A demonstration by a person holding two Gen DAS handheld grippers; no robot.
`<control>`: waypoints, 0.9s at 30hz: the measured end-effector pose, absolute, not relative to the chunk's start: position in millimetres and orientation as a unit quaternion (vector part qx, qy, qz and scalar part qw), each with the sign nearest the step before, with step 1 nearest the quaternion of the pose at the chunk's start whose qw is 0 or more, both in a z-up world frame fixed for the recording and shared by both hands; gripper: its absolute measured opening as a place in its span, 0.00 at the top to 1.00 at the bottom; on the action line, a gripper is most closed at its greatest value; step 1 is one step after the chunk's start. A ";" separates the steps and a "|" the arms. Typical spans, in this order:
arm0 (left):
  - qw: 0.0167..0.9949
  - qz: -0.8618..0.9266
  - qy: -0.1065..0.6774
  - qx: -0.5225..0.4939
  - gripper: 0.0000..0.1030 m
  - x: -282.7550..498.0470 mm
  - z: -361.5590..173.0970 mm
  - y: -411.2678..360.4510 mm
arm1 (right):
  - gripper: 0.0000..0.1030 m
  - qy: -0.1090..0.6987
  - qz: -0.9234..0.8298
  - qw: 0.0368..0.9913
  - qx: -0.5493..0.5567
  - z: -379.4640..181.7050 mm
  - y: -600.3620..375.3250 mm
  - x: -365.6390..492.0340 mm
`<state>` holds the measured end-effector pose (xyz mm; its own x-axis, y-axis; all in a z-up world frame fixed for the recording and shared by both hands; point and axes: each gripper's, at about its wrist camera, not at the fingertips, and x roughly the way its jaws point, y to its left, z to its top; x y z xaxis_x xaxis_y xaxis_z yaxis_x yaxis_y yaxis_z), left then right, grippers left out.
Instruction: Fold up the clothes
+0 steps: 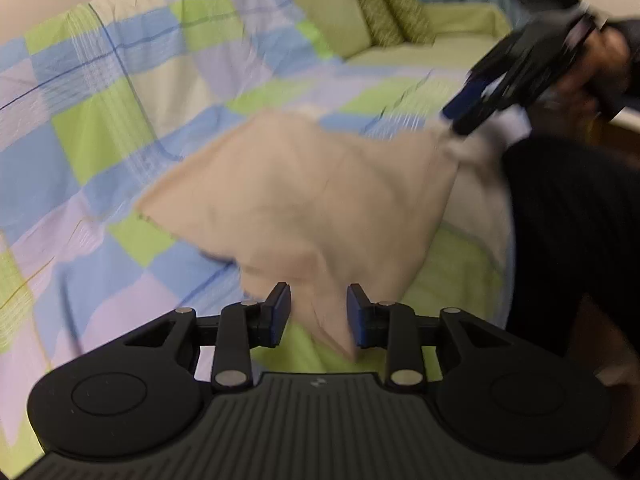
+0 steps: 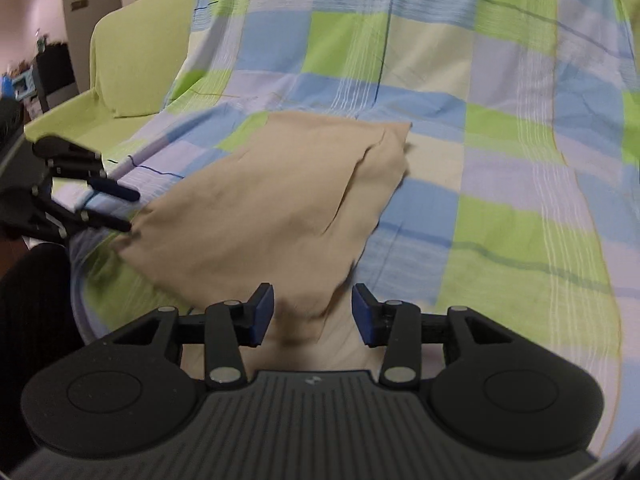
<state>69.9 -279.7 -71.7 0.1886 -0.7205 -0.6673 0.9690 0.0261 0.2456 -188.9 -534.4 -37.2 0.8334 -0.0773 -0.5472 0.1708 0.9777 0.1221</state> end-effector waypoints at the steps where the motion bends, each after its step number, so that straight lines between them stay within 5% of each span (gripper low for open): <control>1: 0.691 -0.611 0.178 0.343 0.64 69.3 -74.5 -280.1 | 0.59 0.281 -0.065 0.954 0.085 -36.9 -535.0 -188.0; 3: 0.686 -0.614 0.170 0.352 0.65 67.8 -77.1 -280.8 | 0.58 0.286 -0.067 0.951 0.095 -40.6 -539.3 -193.1; 7: 0.669 -0.621 0.152 0.379 0.92 60.9 -82.3 -288.1 | 0.58 0.285 -0.064 0.950 0.113 -46.2 -548.2 -195.2; 9: 0.668 -0.622 0.147 0.381 0.96 57.0 -82.7 -287.8 | 0.58 0.277 -0.052 0.951 0.130 -48.5 -553.0 -193.6; 17: 0.684 -0.629 0.169 0.330 0.99 57.7 -74.7 -272.5 | 0.62 0.248 0.017 0.938 0.242 -70.2 -584.4 -167.6; 19: 0.688 -0.626 0.168 0.326 0.99 56.1 -74.9 -270.4 | 0.70 0.240 0.031 0.932 0.270 -74.2 -589.5 -166.0; 21: 0.695 -0.625 0.169 0.311 0.99 54.6 -73.7 -266.0 | 0.95 0.232 0.063 0.912 0.333 -82.8 -600.8 -165.8; 27: 0.698 -0.627 0.177 0.298 0.99 43.6 -71.8 -251.2 | 0.95 0.246 0.071 0.895 0.365 -79.0 -599.3 -189.1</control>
